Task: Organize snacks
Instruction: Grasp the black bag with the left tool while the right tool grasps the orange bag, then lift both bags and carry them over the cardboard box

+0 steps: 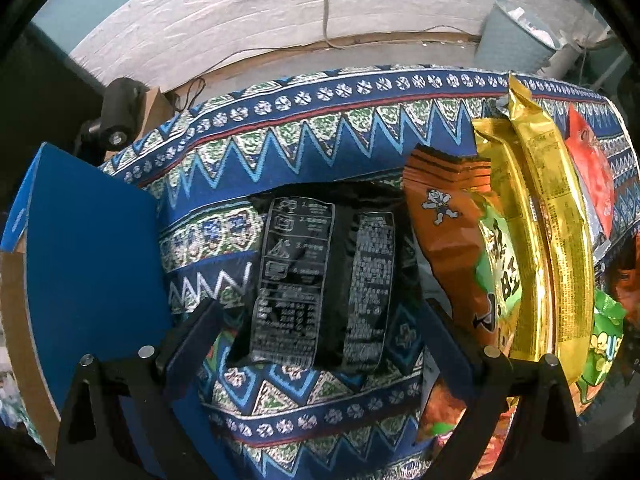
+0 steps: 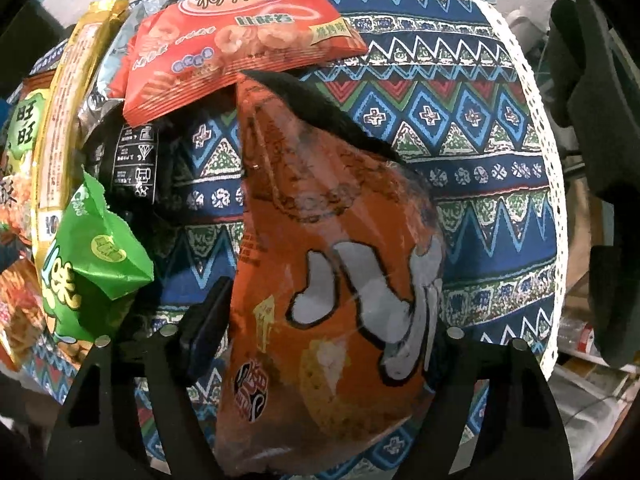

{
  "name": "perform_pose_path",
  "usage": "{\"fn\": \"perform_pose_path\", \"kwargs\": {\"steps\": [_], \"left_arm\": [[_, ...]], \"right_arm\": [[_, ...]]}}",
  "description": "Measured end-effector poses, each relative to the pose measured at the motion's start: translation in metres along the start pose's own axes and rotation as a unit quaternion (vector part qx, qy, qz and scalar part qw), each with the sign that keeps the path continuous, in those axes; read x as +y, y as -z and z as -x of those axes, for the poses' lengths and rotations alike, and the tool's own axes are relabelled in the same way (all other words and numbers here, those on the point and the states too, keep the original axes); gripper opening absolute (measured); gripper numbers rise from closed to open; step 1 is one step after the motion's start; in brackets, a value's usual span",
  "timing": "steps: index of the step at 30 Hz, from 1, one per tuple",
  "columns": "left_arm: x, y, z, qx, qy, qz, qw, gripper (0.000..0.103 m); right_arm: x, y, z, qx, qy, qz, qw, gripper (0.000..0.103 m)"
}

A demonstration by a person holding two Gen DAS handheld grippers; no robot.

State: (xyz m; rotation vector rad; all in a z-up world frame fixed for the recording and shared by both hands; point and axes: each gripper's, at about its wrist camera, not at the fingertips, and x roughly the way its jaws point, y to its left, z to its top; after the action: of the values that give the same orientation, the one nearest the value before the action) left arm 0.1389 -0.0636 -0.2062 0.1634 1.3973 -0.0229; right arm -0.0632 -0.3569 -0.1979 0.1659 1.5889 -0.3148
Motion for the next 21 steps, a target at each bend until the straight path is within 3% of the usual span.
{"fn": "perform_pose_path", "kwargs": {"steps": [3, 6, 11, 13, 21], "left_arm": [[-0.006, 0.0, -0.004, -0.002, -0.002, -0.015, 0.9999, 0.097], [-0.013, 0.002, -0.009, 0.0, -0.013, -0.026, 0.9996, 0.079], [-0.012, 0.007, -0.01, -0.012, -0.005, -0.035, 0.9993, 0.071], [-0.011, 0.009, -0.008, -0.02, -0.005, -0.041, 0.9989, 0.062], [-0.011, 0.026, 0.005, -0.029, -0.012, -0.043, 0.9986, 0.061]], "right_arm": [[-0.01, -0.007, -0.011, -0.001, -0.009, -0.001, 1.0, 0.071], [-0.012, -0.01, -0.01, -0.004, -0.014, 0.003, 1.0, 0.067], [-0.011, -0.019, -0.007, -0.015, -0.02, 0.007, 1.0, 0.065], [-0.009, -0.019, 0.004, -0.024, -0.018, 0.01, 1.0, 0.064], [0.007, -0.029, 0.04, -0.061, -0.006, 0.019, 0.998, 0.064]]}}
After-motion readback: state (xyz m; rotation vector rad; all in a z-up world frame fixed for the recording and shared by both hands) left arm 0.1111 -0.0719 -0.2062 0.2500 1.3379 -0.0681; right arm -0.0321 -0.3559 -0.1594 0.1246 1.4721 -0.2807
